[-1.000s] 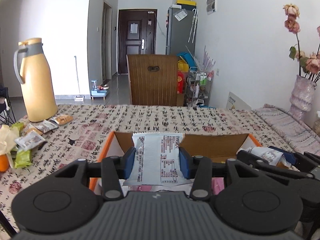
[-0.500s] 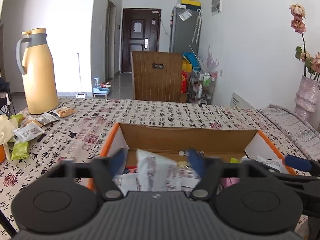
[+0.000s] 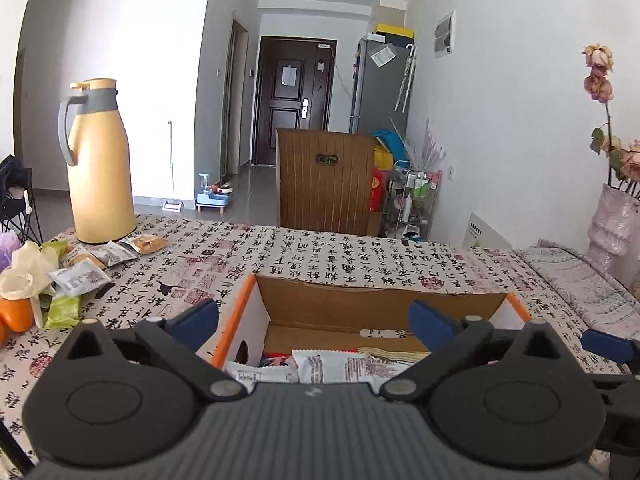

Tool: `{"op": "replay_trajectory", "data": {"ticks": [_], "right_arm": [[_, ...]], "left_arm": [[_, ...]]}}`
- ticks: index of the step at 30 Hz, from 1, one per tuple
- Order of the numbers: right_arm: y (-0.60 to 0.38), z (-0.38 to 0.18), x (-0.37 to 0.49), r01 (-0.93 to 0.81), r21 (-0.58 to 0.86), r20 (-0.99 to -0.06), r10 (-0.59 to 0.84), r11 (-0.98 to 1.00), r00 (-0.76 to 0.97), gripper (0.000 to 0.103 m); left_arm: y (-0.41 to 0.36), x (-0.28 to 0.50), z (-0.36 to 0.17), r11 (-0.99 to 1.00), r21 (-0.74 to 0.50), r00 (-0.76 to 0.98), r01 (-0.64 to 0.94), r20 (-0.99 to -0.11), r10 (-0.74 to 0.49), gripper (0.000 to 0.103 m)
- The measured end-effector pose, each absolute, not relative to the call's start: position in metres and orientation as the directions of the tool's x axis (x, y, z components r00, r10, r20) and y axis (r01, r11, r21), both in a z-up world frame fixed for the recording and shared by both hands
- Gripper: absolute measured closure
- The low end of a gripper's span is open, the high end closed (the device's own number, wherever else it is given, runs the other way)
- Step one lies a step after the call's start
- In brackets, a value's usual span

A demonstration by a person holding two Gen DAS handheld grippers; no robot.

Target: Organize snacks

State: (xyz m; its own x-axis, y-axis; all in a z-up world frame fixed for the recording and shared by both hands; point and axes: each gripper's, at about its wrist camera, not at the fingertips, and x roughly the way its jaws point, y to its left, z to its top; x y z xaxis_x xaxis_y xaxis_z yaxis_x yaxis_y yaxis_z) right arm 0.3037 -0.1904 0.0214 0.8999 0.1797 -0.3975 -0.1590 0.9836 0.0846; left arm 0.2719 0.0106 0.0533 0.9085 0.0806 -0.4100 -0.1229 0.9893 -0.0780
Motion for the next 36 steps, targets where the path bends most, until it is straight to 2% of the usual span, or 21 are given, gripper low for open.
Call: {"op": "replay_trajectory", "data": {"ticks": [12, 24, 36], "right_arm": [[-0.199, 0.033, 0.213, -0.172, 0.076, -0.382, 0.188, 0.982, 0.905, 0.000], [-0.218, 0.026, 0.117, -0.182, 0.090, -0.391, 0.202, 0.979, 0.898, 0.000], [-0.223, 0.001, 0.068, -0.174, 0.088, -0.445, 0.195, 0.981, 0.874, 0.000]], "left_arm": [[0.013, 0.182, 0.066, 0.993, -0.056, 0.919, -0.103, -0.387, 0.074, 0.000], [0.005, 0.096, 0.045, 0.996, -0.038, 0.905, -0.078, -0.421, 0.054, 0.000], [0.003, 0.051, 0.012, 0.999, -0.028, 0.872, -0.035, -0.489, 0.017, 0.000]]}}
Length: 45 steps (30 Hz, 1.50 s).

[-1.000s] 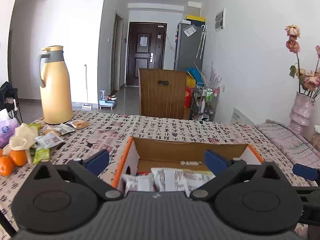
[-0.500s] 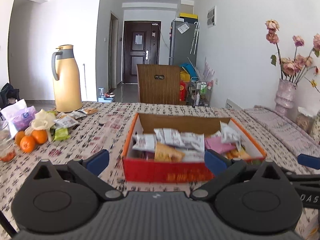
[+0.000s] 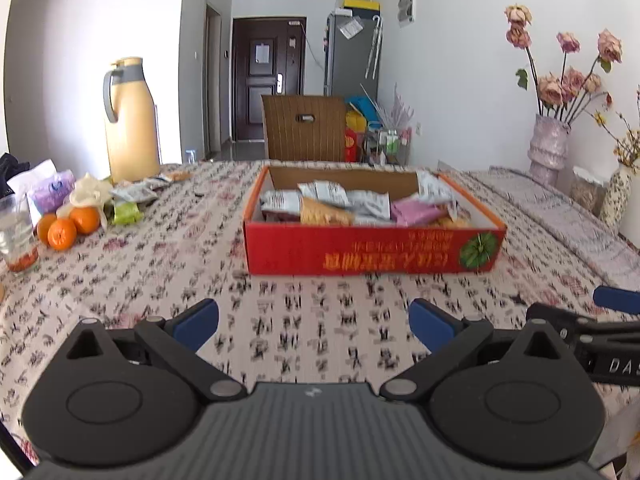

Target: Organize snacks

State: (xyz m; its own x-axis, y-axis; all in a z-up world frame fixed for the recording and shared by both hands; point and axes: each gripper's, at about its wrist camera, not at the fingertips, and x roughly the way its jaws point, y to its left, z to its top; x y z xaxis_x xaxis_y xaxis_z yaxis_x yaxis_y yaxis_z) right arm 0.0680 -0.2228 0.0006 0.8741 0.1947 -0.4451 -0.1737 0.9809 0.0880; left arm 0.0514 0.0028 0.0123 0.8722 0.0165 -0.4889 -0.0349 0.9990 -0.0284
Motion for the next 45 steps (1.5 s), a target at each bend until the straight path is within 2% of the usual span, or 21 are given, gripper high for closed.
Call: {"op": "replay_trajectory", "data": {"ticks": [45], "right_arm": [[-0.229, -0.012, 0.054, -0.153, 0.088, -0.472, 0.176, 0.984, 0.864, 0.000]], "left_arm": [[-0.004, 0.034, 0.002, 1.000, -0.021, 0.862, 0.003, -0.507, -0.013, 0.000]]}}
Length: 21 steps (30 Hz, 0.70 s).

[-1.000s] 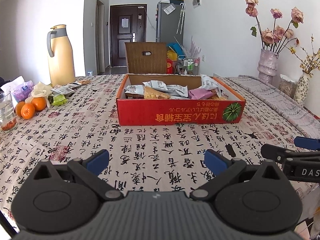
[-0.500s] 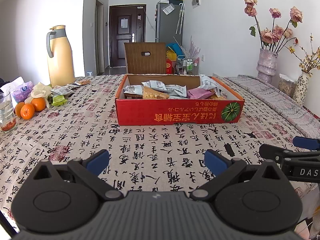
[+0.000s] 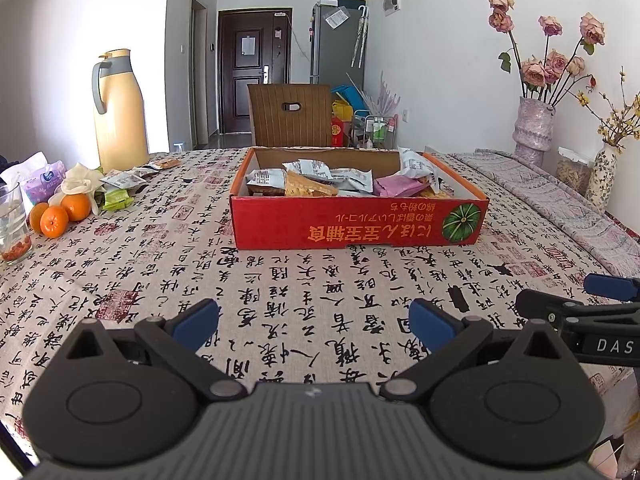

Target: Organize snacks

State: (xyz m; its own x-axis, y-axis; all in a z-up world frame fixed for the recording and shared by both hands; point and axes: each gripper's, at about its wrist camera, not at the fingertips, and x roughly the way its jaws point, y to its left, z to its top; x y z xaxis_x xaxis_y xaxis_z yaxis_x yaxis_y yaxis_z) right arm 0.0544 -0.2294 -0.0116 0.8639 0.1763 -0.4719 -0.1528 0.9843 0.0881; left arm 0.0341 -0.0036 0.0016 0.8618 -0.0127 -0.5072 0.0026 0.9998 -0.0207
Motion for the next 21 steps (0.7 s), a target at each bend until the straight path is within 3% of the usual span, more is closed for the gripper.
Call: {"op": "replay_trajectory", "data": {"ticks": [21], "right_arm": [[-0.2291, -0.0132, 0.0534, -0.154, 0.087, -0.476, 0.177, 0.984, 0.862, 0.000]], "left_arm": [[-0.0069, 0.0339, 0.0001, 1.000, -0.019, 0.862, 0.008, -0.506, -0.017, 0.000]]}}
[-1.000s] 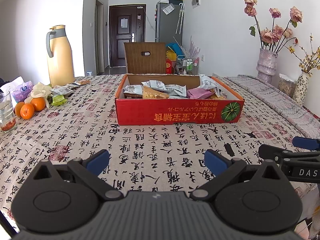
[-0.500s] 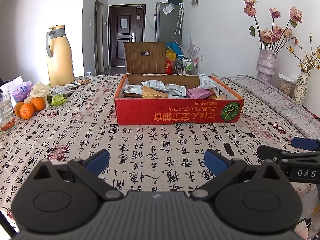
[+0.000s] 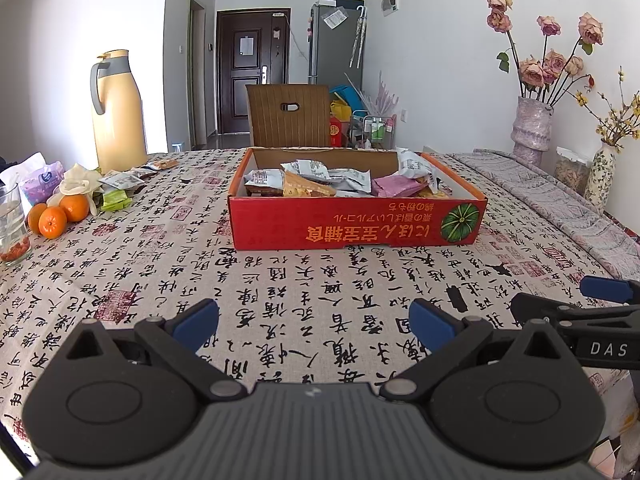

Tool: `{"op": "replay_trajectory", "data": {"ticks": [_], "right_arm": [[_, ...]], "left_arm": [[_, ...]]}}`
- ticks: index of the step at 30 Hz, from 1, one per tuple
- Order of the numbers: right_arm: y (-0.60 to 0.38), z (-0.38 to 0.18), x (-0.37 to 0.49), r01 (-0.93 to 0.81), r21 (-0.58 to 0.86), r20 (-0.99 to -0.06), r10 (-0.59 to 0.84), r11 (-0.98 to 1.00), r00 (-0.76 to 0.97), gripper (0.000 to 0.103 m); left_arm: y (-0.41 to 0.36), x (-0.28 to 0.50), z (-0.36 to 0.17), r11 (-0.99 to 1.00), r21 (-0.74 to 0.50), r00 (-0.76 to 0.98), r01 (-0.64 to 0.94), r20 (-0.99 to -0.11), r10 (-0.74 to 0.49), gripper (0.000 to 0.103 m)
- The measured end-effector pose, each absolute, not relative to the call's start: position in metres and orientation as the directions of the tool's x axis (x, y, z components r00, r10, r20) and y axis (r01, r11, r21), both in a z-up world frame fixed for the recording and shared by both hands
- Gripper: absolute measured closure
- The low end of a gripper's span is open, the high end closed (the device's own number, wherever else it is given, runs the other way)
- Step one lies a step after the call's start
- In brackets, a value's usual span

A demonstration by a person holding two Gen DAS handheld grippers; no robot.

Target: Organize snacks

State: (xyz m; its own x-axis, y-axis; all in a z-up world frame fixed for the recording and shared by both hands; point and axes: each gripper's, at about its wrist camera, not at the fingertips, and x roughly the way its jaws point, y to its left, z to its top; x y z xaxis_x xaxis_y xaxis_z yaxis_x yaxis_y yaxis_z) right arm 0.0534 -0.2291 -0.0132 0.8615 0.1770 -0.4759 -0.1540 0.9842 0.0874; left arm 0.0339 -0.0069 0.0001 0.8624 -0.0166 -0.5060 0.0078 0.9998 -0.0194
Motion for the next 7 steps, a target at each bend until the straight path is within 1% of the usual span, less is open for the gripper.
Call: {"op": "replay_trajectory", "data": {"ticks": [7], "right_arm": [[-0.2268, -0.0165, 0.0533, -0.155, 0.087, -0.482, 0.177, 0.984, 0.858, 0.000]], "left_arm": [[-0.0050, 0.0331, 0.0007, 0.999, -0.028, 0.865, 0.023, -0.500, -0.034, 0.000]]}}
